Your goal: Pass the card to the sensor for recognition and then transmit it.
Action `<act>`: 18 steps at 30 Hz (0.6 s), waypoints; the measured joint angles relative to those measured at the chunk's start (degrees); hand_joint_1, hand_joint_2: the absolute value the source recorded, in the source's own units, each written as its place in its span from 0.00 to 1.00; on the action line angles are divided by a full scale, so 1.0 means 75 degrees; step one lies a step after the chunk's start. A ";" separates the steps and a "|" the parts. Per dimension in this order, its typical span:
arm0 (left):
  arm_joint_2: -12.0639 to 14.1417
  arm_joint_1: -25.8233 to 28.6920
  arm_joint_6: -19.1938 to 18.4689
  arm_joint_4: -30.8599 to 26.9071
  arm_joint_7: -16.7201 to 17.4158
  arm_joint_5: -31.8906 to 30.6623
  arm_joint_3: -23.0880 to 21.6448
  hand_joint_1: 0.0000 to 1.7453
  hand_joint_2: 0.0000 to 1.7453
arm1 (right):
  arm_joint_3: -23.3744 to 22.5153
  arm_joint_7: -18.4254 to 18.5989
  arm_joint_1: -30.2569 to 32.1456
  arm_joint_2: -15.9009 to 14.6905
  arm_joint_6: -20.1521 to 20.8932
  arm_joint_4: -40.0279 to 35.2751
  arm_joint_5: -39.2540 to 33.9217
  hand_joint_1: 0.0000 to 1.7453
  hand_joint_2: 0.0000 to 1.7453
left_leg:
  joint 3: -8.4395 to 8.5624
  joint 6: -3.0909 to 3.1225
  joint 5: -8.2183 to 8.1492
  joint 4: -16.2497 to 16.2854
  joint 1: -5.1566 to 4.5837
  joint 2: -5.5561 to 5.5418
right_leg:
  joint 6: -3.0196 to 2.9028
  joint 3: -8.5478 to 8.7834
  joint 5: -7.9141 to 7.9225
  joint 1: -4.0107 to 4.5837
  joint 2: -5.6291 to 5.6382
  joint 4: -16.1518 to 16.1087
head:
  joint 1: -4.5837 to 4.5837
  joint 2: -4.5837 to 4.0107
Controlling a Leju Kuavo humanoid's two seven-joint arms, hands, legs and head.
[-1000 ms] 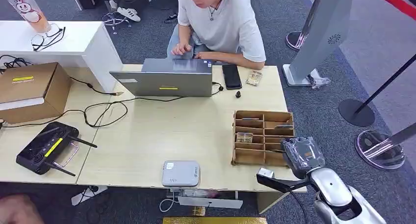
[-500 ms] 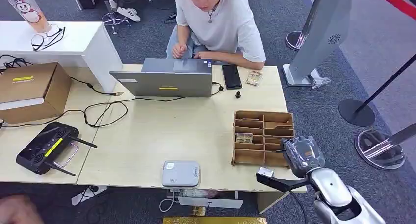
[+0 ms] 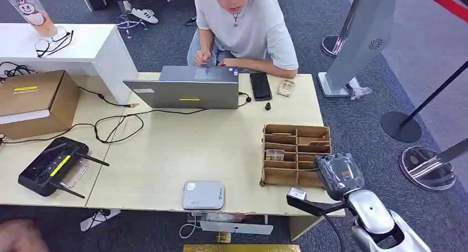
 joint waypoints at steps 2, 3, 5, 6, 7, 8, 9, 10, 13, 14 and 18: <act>0.0000 0.0000 0.0000 0.0000 0.0000 0.0003 0.0000 0.00 0.00 | 0.0000 0.0012 0.0001 0.0006 0.0000 -0.0021 0.0009 1.00 1.00 | 0.0000 0.0000 0.0000 0.0000 0.0000 0.0000 | 0.0000 0.0000 0.0000 0.0000 0.0000 0.0000 | 0.0000 0.0000; 0.0000 0.0000 0.0000 0.0000 0.0003 0.0003 0.0000 0.00 0.00 | 0.0000 0.0012 0.0001 0.0009 0.0000 -0.0026 0.0012 1.00 1.00 | 0.0000 0.0000 0.0000 0.0000 0.0000 0.0000 | 0.0000 0.0000 0.0000 0.0000 0.0000 0.0000 | 0.0000 0.0000; 0.0000 0.0000 0.0000 0.0000 0.0003 0.0003 -0.0003 0.00 0.00 | 0.0000 0.0012 0.0001 0.0012 0.0000 -0.0026 0.0012 1.00 1.00 | 0.0000 0.0000 0.0000 0.0000 0.0000 0.0000 | 0.0000 -0.0001 0.0000 0.0000 0.0000 0.0000 | 0.0003 0.0000; 0.0000 0.0000 -0.0003 0.0000 0.0003 0.0006 -0.0003 0.00 0.00 | 0.0000 0.0012 0.0001 0.0015 0.0003 -0.0029 0.0012 1.00 1.00 | 0.0000 0.0000 0.0000 0.0000 0.0000 0.0000 | 0.0000 -0.0001 0.0000 0.0000 0.0000 0.0000 | 0.0000 0.0000; 0.0000 0.0000 -0.0003 0.0000 0.0003 0.0006 -0.0003 0.00 0.00 | 0.0000 0.0012 0.0001 0.0017 0.0000 -0.0035 0.0012 1.00 1.00 | 0.0000 0.0000 0.0000 0.0000 0.0000 0.0000 | 0.0000 -0.0001 0.0000 0.0000 0.0000 0.0000 | 0.0000 0.0000; 0.0000 0.0000 -0.0003 0.0000 0.0003 0.0006 -0.0003 0.00 0.00 | -0.0003 0.0012 0.0002 0.0017 0.0000 -0.0050 0.0012 1.00 1.00 | 0.0000 0.0000 0.0000 0.0000 0.0000 0.0000 | 0.0000 -0.0001 0.0000 0.0000 0.0000 0.0000 | 0.0000 0.0000; 0.0000 0.0000 -0.0003 0.0000 0.0003 0.0006 -0.0003 0.00 0.00 | -0.0009 0.0012 0.0002 0.0017 0.0000 -0.0067 0.0012 1.00 1.00 | 0.0000 0.0000 0.0000 0.0000 0.0000 0.0000 | 0.0000 -0.0001 0.0000 0.0000 0.0000 0.0000 | 0.0000 0.0000; 0.0000 0.0000 -0.0003 0.0000 0.0003 0.0006 -0.0003 0.00 0.00 | -0.0017 0.0012 0.0001 0.0017 0.0000 -0.0085 0.0012 1.00 1.00 | 0.0000 0.0000 0.0000 0.0000 0.0000 0.0000 | 0.0000 -0.0001 0.0000 0.0000 0.0000 0.0000 | 0.0003 0.0000; 0.0000 0.0000 -0.0003 0.0000 0.0003 0.0006 -0.0006 0.00 0.00 | -0.0038 0.0012 0.0003 0.0017 0.0000 -0.0096 0.0012 1.00 1.00 | 0.0000 0.0000 0.0000 0.0000 0.0000 0.0000 | 0.0000 -0.0001 0.0000 0.0000 0.0000 0.0000 | 0.0000 0.0000; 0.0000 0.0000 -0.0003 0.0000 0.0003 0.0006 -0.0006 0.00 0.00 | -0.0052 0.0012 0.0006 0.0017 0.0000 -0.0120 0.0012 1.00 1.00 | 0.0000 0.0000 0.0000 0.0000 0.0000 0.0000 | 0.0000 -0.0001 0.0000 0.0000 0.0000 0.0000 | 0.0003 0.0000; 0.0000 0.0001 -0.0012 0.0000 0.0003 0.0003 -0.0015 0.00 0.00 | -0.0085 0.0012 0.0026 0.0017 -0.0014 -0.0210 0.0021 1.00 1.00 | 0.0000 0.0000 0.0000 0.0000 0.0000 0.0000 | 0.0000 -0.0002 0.0000 0.0000 0.0000 0.0000 | 0.0003 0.0000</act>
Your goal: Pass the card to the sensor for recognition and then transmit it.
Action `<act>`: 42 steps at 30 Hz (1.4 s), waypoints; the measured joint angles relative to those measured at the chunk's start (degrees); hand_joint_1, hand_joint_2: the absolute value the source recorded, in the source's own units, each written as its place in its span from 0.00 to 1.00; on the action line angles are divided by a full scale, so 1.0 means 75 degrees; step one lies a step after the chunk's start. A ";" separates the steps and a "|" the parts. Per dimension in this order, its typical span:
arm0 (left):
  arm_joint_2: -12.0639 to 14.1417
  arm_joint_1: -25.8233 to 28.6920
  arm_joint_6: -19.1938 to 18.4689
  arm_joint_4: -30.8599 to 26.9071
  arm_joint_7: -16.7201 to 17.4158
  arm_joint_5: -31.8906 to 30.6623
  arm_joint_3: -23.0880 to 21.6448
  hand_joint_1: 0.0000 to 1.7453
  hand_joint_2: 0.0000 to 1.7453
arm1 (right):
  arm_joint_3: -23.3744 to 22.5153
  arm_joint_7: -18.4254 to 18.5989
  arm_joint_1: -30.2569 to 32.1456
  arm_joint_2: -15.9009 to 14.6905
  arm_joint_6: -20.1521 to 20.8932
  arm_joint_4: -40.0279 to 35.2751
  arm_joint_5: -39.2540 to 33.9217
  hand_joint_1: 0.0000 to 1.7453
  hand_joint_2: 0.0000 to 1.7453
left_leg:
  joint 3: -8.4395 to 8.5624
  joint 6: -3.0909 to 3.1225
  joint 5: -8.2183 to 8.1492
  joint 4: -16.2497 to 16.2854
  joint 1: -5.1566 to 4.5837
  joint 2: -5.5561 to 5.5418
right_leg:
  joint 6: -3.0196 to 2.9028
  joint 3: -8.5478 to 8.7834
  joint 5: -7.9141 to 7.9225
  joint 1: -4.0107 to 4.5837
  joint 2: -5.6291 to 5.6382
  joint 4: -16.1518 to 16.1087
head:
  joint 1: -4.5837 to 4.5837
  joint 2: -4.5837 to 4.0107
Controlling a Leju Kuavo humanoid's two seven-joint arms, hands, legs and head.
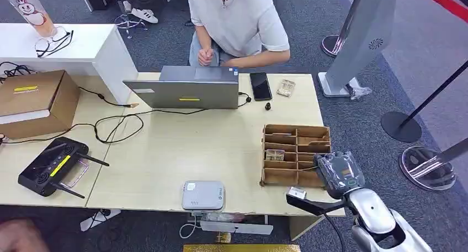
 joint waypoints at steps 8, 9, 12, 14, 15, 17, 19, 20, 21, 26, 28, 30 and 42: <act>0.0003 0.0003 -0.0038 0.0000 0.0000 0.0003 -0.0003 0.00 0.00 | -0.0122 0.0012 0.0136 0.0000 -0.0079 -0.0221 0.0011 1.00 1.00 | -0.0002 0.0000 0.0000 0.0000 0.0000 0.0000 | 0.0000 -0.0002 0.0000 0.0000 0.0000 0.0000 | -0.0003 0.0000; 0.0003 0.0005 -0.0041 0.0000 0.0000 0.0009 -0.0003 0.00 0.00 | -0.0137 0.0012 0.0151 0.0000 -0.0091 -0.0248 0.0020 1.00 1.00 | -0.0003 0.0000 0.0000 0.0000 0.0000 0.0000 | 0.0000 -0.0002 0.0000 0.0000 0.0000 0.0000 | -0.0003 0.0000; 0.0003 0.0009 -0.0050 0.0000 -0.0020 0.0038 -0.0003 0.00 0.00 | -0.0172 0.0012 0.0177 0.0000 -0.0149 -0.0320 0.0104 1.00 1.00 | -0.0004 0.0000 0.0000 0.0000 0.0000 0.0000 | 0.0000 -0.0003 -0.0001 0.0000 0.0000 0.0000 | 0.0000 0.0000; 0.0003 0.0013 -0.0050 0.0000 -0.0023 0.0061 -0.0003 0.00 0.00 | -0.0178 0.0012 0.0187 0.0000 -0.0149 -0.0356 0.0117 1.00 1.00 | -0.0004 0.0000 0.0000 0.0000 0.0000 0.0000 | 0.0000 -0.0003 -0.0001 0.0000 0.0000 0.0000 | -0.0003 0.0000; 0.0003 0.0016 -0.0052 0.0000 -0.0026 0.0070 -0.0003 0.00 0.00 | -0.0181 0.0009 0.0190 0.0000 -0.0149 -0.0373 0.0122 1.00 1.00 | -0.0005 0.0000 0.0000 0.0000 0.0000 0.0000 | 0.0000 -0.0003 -0.0001 0.0000 0.0000 0.0000 | -0.0003 0.0000; 0.0003 0.0020 -0.0055 0.0000 -0.0035 0.0085 -0.0003 0.00 0.00 | -0.0189 -0.0003 0.0188 0.0000 -0.0163 -0.0390 0.0125 1.00 1.00 | -0.0005 0.0000 0.0000 0.0000 0.0000 0.0000 | 0.0000 -0.0003 -0.0001 0.0000 0.0000 0.0000 | -0.0003 0.0000; 0.0003 0.0022 -0.0061 0.0000 -0.0050 0.0108 -0.0003 0.00 0.00 | -0.0210 -0.0038 0.0184 0.0000 -0.0187 -0.0393 0.0128 1.00 1.00 | -0.0007 0.0000 0.0000 0.0000 0.0000 0.0000 | 0.0000 -0.0003 -0.0001 0.0000 -0.0001 0.0000 | -0.0003 0.0000; 0.0003 0.0023 -0.0061 0.0000 -0.0050 0.0108 -0.0003 0.00 0.00 | -0.0227 -0.0053 0.0183 0.0000 -0.0198 -0.0393 0.0128 1.00 1.00 | -0.0008 0.0000 0.0000 0.0000 0.0000 0.0000 | 0.0000 -0.0003 -0.0001 0.0000 -0.0001 0.0000 | 0.0000 0.0000; 0.0003 0.0023 -0.0064 0.0000 -0.0050 0.0113 -0.0003 0.00 0.00 | -0.0242 -0.0058 0.0181 0.0000 -0.0210 -0.0393 0.0128 1.00 1.00 | -0.0008 0.0000 0.0000 0.0000 0.0000 0.0000 | 0.0000 -0.0003 -0.0001 0.0000 -0.0001 0.0000 | -0.0003 0.0000; 0.0003 0.0024 -0.0078 0.0000 -0.0052 0.0140 -0.0003 0.00 0.00 | -0.0280 -0.0137 0.0145 0.0000 -0.0286 -0.0390 0.0134 1.00 1.00 | -0.0009 0.0000 0.0000 0.0000 0.0000 -0.0001 | 0.0000 -0.0003 -0.0001 0.0000 -0.0001 0.0000 | -0.0003 0.0000; 0.0003 0.0025 -0.0076 0.0000 -0.0052 0.0154 -0.0003 0.00 0.00 | -0.0286 -0.0146 0.0128 0.0000 -0.0289 -0.0390 0.0134 1.00 1.00 | -0.0009 0.0000 0.0000 0.0000 0.0000 -0.0001 | 0.0000 -0.0003 -0.0001 0.0000 -0.0001 0.0000 | -0.0003 0.0000; 0.0003 0.0025 -0.0076 0.0000 -0.0064 0.0163 -0.0003 0.00 0.00 | -0.0288 -0.0163 0.0109 0.0000 -0.0309 -0.0390 0.0134 1.00 1.00 | -0.0011 0.0000 0.0000 0.0000 0.0000 -0.0001 | 0.0000 -0.0004 -0.0001 0.0000 -0.0001 0.0000 | -0.0003 0.0000; 0.0169 0.0195 0.0055 -0.1014 0.0362 0.0236 -0.0124 0.00 0.00 | -0.0332 -0.0230 -0.0094 0.0000 -0.0574 -0.0318 -0.0006 1.00 1.00 | -0.0010 0.0000 0.0001 0.0000 0.0001 0.0000 | 0.0000 -0.0010 0.0000 0.0001 0.0000 0.0000 | 0.0000 0.0000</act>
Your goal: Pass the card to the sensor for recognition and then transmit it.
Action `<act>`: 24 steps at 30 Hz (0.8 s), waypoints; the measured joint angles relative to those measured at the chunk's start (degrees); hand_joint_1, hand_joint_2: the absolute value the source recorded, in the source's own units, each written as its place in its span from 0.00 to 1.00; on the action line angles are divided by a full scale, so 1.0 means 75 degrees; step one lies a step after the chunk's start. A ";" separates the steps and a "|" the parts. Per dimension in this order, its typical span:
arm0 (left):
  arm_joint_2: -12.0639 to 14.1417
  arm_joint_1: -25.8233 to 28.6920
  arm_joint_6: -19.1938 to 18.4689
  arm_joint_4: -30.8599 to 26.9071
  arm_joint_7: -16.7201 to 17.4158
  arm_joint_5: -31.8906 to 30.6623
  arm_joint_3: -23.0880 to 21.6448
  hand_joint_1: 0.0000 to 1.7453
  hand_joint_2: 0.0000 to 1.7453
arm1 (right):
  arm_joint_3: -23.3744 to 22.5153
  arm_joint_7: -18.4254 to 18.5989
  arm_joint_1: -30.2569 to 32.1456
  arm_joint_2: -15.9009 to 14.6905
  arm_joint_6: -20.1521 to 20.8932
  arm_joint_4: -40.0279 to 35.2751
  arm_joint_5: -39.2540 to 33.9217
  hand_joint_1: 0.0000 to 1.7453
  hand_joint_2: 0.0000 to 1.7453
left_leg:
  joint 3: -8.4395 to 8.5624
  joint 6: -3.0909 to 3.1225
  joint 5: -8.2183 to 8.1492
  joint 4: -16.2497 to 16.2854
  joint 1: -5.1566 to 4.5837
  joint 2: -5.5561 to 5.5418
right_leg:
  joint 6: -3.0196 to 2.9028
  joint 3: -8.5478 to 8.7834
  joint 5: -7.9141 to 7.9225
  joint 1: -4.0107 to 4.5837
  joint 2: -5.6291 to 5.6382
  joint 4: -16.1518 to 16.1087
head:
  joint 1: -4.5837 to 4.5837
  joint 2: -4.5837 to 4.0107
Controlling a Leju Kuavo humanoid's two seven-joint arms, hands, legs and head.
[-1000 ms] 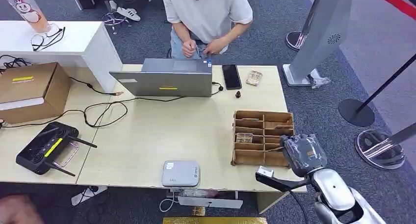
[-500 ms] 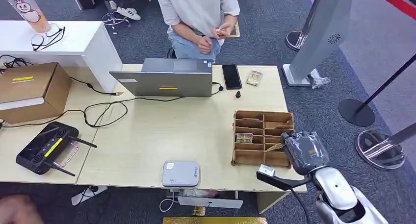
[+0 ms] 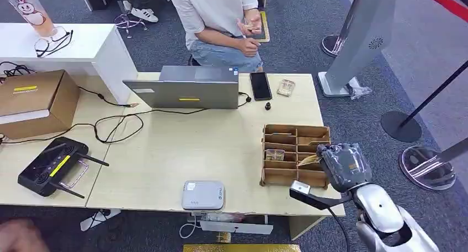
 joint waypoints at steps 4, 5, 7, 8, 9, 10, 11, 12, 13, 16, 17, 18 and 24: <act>0.0227 0.0343 0.0371 -0.1313 0.0688 -0.0067 -0.0345 0.00 0.00 | 0.0003 -0.0015 -0.0072 0.0000 -0.0009 0.0026 -0.0018 1.00 1.00 | -0.0003 0.0000 0.0000 0.0000 0.0000 -0.0001 | 0.0000 0.0000 0.0000 0.0000 -0.0001 0.0001 | -0.0006 0.0000; 0.0253 0.0427 0.0432 -0.1564 0.0728 -0.0082 -0.0411 0.00 0.00 | 0.0006 -0.0015 -0.0112 0.0000 -0.0012 0.0026 -0.0015 1.00 1.00 | -0.0003 0.0000 0.0000 0.0000 0.0000 -0.0001 | 0.0000 -0.0002 0.0000 0.0000 -0.0001 0.0001 | -0.0003 0.0000; 0.0279 0.0521 0.0507 -0.1865 0.0760 -0.0079 -0.0514 0.00 0.00 | 0.0020 -0.0015 -0.0198 -0.0003 -0.0009 0.0026 -0.0015 1.00 1.00 | -0.0004 0.0000 0.0000 0.0000 0.0000 -0.0001 | 0.0000 -0.0002 0.0000 0.0000 -0.0001 0.0001 | -0.0003 0.0000; 0.0300 0.0529 0.0531 -0.1918 0.0769 -0.0050 -0.0558 0.00 0.00 | 0.0029 -0.0015 -0.0232 -0.0003 -0.0006 0.0026 -0.0018 1.00 1.00 | -0.0004 0.0000 0.0000 0.0000 0.0000 -0.0002 | 0.0000 -0.0002 -0.0001 0.0000 -0.0002 0.0001 | 0.0000 0.0000; 0.0323 0.0530 0.0545 -0.1930 0.0726 0.0017 -0.0604 0.00 0.00 | 0.0032 -0.0015 -0.0259 -0.0006 -0.0003 0.0023 -0.0021 1.00 1.00 | -0.0005 0.0000 0.0000 0.0000 0.0000 -0.0002 | 0.0000 -0.0002 -0.0001 0.0000 -0.0002 0.0001 | -0.0003 0.0000; 0.0340 0.0543 0.0548 -0.1927 0.0638 0.0082 -0.0627 0.00 0.00 | 0.0032 -0.0009 -0.0279 -0.0018 -0.0003 0.0015 -0.0029 1.00 1.00 | -0.0005 0.0000 -0.0001 0.0000 -0.0001 -0.0001 | 0.0000 -0.0003 -0.0001 -0.0001 -0.0001 0.0001 | -0.0003 0.0000; 0.0361 0.0555 0.0554 -0.1927 0.0544 0.0125 -0.0633 0.00 0.00 | 0.0032 -0.0003 -0.0294 -0.0029 -0.0003 0.0006 -0.0041 1.00 1.00 | -0.0005 0.0000 -0.0001 0.0000 -0.0001 -0.0001 | 0.0000 -0.0004 -0.0001 -0.0001 0.0000 0.0001 | -0.0003 0.0000; 0.0373 0.0563 0.0554 -0.1927 0.0483 0.0154 -0.0651 0.00 0.00 | 0.0032 0.0000 -0.0306 -0.0038 -0.0003 0.0000 -0.0041 1.00 1.00 | -0.0005 0.0000 -0.0001 0.0000 -0.0001 -0.0001 | 0.0000 -0.0004 -0.0001 -0.0001 -0.0001 0.0001 | -0.0003 0.0000; 0.0378 0.0567 0.0554 -0.1927 0.0454 0.0175 -0.0662 0.00 0.00 | 0.0032 0.0000 -0.0319 -0.0052 -0.0003 -0.0009 -0.0047 1.00 1.00 | -0.0007 0.0000 -0.0001 0.0000 -0.0001 -0.0001 | 0.0000 -0.0004 -0.0001 -0.0001 -0.0001 0.0000 | -0.0003 0.0000; 0.0378 0.0568 0.0560 -0.1927 0.0396 0.0195 -0.0677 0.00 0.00 | 0.0029 0.0000 -0.0344 -0.0096 -0.0006 -0.0070 -0.0085 1.00 1.00 | -0.0006 0.0000 -0.0001 0.0000 -0.0001 -0.0001 | 0.0000 -0.0004 -0.0001 -0.0001 -0.0001 0.0000 | -0.0003 0.0000; 0.0378 0.0567 0.0566 -0.1927 0.0387 0.0198 -0.0683 0.00 0.00 | 0.0029 0.0000 -0.0345 -0.0105 -0.0006 -0.0093 -0.0123 1.00 1.00 | -0.0006 0.0000 -0.0001 0.0000 -0.0001 -0.0001 | 0.0000 -0.0004 -0.0001 -0.0001 -0.0001 0.0000 | -0.0003 0.0000; 0.0373 0.0566 0.0569 -0.1927 0.0385 0.0204 -0.0691 0.00 0.00 | 0.0026 -0.0003 -0.0346 -0.0119 -0.0006 -0.0105 -0.0146 1.00 1.00 | -0.0006 0.0000 -0.0001 0.0000 -0.0001 -0.0001 | 0.0000 -0.0004 -0.0001 -0.0001 -0.0001 0.0000 | -0.0003 0.0000; 0.0311 0.0604 0.0621 -0.1924 0.0294 0.0265 -0.0799 0.00 0.00 | -0.0026 -0.0012 -0.0309 -0.0224 -0.0047 -0.0219 -0.0158 1.00 1.00 | -0.0006 0.0000 -0.0001 0.0000 -0.0001 -0.0001 | 0.0000 -0.0006 -0.0001 -0.0001 0.0000 0.0000 | -0.0003 0.0000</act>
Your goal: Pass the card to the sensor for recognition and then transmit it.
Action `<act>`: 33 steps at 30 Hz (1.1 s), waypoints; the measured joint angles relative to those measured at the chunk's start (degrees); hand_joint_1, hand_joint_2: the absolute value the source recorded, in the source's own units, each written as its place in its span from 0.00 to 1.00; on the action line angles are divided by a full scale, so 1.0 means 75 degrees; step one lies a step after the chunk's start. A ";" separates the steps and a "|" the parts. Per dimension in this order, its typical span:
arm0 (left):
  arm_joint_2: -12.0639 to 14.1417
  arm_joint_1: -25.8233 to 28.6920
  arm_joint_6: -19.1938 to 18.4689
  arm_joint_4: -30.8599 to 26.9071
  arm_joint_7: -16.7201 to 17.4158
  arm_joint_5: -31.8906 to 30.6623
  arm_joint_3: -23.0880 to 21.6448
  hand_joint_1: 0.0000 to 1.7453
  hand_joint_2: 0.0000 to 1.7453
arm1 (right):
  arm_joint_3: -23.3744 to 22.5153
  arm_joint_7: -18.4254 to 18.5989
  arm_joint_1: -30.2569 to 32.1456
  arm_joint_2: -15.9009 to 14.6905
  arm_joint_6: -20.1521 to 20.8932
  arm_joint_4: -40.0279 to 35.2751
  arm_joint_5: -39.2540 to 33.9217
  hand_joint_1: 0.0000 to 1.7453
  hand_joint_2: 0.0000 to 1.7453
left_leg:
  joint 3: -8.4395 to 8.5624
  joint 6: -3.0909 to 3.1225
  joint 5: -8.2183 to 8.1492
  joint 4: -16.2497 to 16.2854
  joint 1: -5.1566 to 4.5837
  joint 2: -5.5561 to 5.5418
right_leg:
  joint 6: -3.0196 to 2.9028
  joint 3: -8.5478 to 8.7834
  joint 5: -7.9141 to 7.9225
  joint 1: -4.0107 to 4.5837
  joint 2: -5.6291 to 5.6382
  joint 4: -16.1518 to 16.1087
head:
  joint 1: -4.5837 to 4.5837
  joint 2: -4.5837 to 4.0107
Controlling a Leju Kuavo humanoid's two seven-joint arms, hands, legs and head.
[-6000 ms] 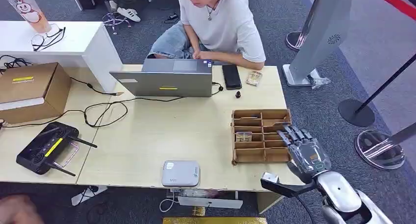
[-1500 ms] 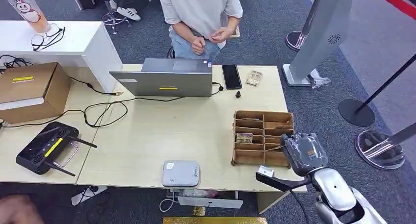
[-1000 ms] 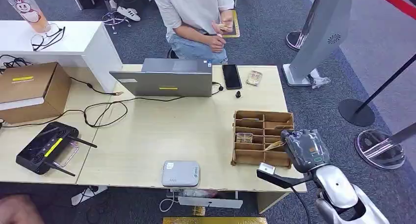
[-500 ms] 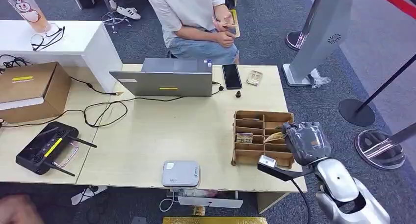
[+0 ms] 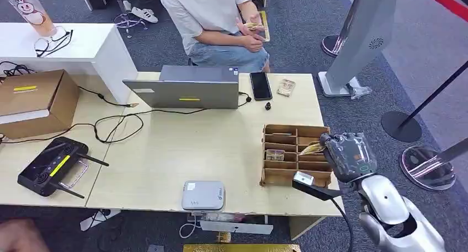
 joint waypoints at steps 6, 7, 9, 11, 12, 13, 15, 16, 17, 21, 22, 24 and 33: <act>-0.0067 -0.0041 0.0079 0.0128 -0.0210 0.0172 -0.0061 0.00 0.00 | -0.0105 -0.0023 0.0022 -0.0026 -0.0067 -0.0125 0.0000 1.00 1.00 | -0.0002 0.0000 0.0000 0.0000 0.0000 0.0001 | 0.0000 -0.0005 0.0000 0.0000 0.0001 0.0000 | 0.0003 0.0000; -0.0067 -0.0056 0.0079 0.0151 -0.0213 0.0192 -0.0067 0.00 0.00 | -0.0119 -0.0026 0.0023 -0.0026 -0.0076 -0.0146 0.0000 1.00 1.00 | -0.0002 0.0000 0.0000 0.0000 0.0000 0.0001 | 0.0000 -0.0005 0.0000 0.0000 0.0001 0.0000 | 0.0000 0.0000; -0.0058 -0.0076 0.0076 0.0209 -0.0213 0.0212 -0.0070 0.00 0.00 | -0.0146 -0.0032 0.0034 -0.0046 -0.0090 -0.0189 0.0000 1.00 1.00 | -0.0002 0.0000 0.0000 0.0000 0.0000 0.0001 | 0.0000 -0.0005 0.0000 0.0000 0.0001 0.0000 | 0.0000 0.0000; -0.0058 -0.0079 0.0049 0.0295 -0.0224 0.0254 -0.0084 0.00 0.00 | -0.0181 -0.0035 0.0062 -0.0061 -0.0120 -0.0239 -0.0018 1.00 1.00 | -0.0002 0.0000 0.0000 0.0000 0.0000 0.0001 | 0.0000 -0.0005 0.0000 0.0000 0.0001 0.0000 | -0.0003 0.0000; -0.0058 -0.0085 0.0006 0.0370 -0.0247 0.0286 -0.0102 0.00 0.00 | -0.0195 -0.0044 0.0076 -0.0061 -0.0152 -0.0259 -0.0023 1.00 1.00 | -0.0002 0.0000 0.0000 0.0000 0.0000 0.0001 | 0.0000 -0.0005 0.0000 0.0000 0.0001 0.0000 | 0.0003 0.0000; -0.0061 -0.0099 -0.0032 0.0446 -0.0315 0.0329 -0.0108 0.00 0.00 | -0.0210 -0.0047 0.0095 -0.0061 -0.0178 -0.0289 -0.0023 1.00 1.00 | -0.0002 0.0000 0.0000 0.0000 0.0000 0.0001 | 0.0000 -0.0006 0.0000 0.0000 0.0002 0.0000 | 0.0000 0.0000; -0.0073 -0.0183 -0.0160 0.0764 -0.0572 0.0440 -0.0111 0.00 0.00 | -0.0262 -0.0058 0.0144 -0.0061 -0.0233 -0.0347 -0.0020 1.00 1.00 | -0.0006 0.0000 0.0000 0.0000 0.0000 -0.0001 | 0.0000 -0.0007 -0.0001 0.0000 0.0000 0.0000 | 0.0000 0.0000; -0.0076 -0.0228 -0.0207 0.0926 -0.0699 0.0483 -0.0108 0.00 0.00 | -0.0291 -0.0067 0.0157 -0.0061 -0.0256 -0.0373 -0.0020 1.00 1.00 | -0.0006 0.0000 0.0000 0.0000 0.0000 0.0000 | 0.0000 -0.0008 -0.0001 0.0000 0.0000 0.0000 | 0.0000 0.0000; -0.0082 -0.0268 -0.0250 0.1083 -0.0803 0.0510 -0.0108 0.00 0.00 | -0.0312 -0.0082 0.0166 -0.0061 -0.0294 -0.0393 -0.0020 1.00 1.00 | -0.0006 0.0000 -0.0001 0.0000 0.0000 0.0001 | 0.0000 -0.0008 -0.0001 0.0000 0.0002 0.0000 | 0.0003 0.0000; -0.0154 -0.0336 -0.0315 0.1641 -0.1089 0.0618 -0.0111 0.00 0.00 | -0.0373 -0.0193 0.0208 -0.0061 -0.0455 -0.0466 -0.0035 1.00 1.00 | -0.0006 -0.0004 -0.0004 0.0000 -0.0001 0.0004 | 0.0001 -0.0010 -0.0001 -0.0001 0.0005 0.0000 | 0.0003 0.0000; -0.0181 -0.0350 -0.0315 0.1723 -0.1107 0.0624 -0.0108 0.00 0.00 | -0.0376 -0.0238 0.0203 -0.0061 -0.0498 -0.0469 -0.0035 1.00 1.00 | -0.0007 -0.0004 -0.0004 0.0000 -0.0001 0.0003 | 0.0001 -0.0009 -0.0001 -0.0001 0.0004 0.0000 | 0.0000 0.0000; -0.0219 -0.0386 -0.0315 0.1897 -0.1128 0.0635 -0.0111 0.00 0.00 | -0.0373 -0.0321 0.0186 -0.0058 -0.0563 -0.0466 -0.0055 1.00 1.00 | -0.0010 -0.0003 -0.0004 0.0000 -0.0001 0.0003 | 0.0001 -0.0009 -0.0001 -0.0001 0.0003 0.0000 | 0.0000 0.0000; -0.0274 -0.0620 -0.0486 0.2311 -0.1081 0.0682 -0.0111 0.00 0.00 | -0.0193 -0.0609 -0.0388 0.0047 -0.0743 -0.0210 -0.0297 1.00 1.00 | -0.0014 -0.0005 -0.0002 0.0000 0.0001 0.0003 | 0.0000 -0.0009 0.0000 0.0001 0.0004 0.0001 | 0.0000 0.0000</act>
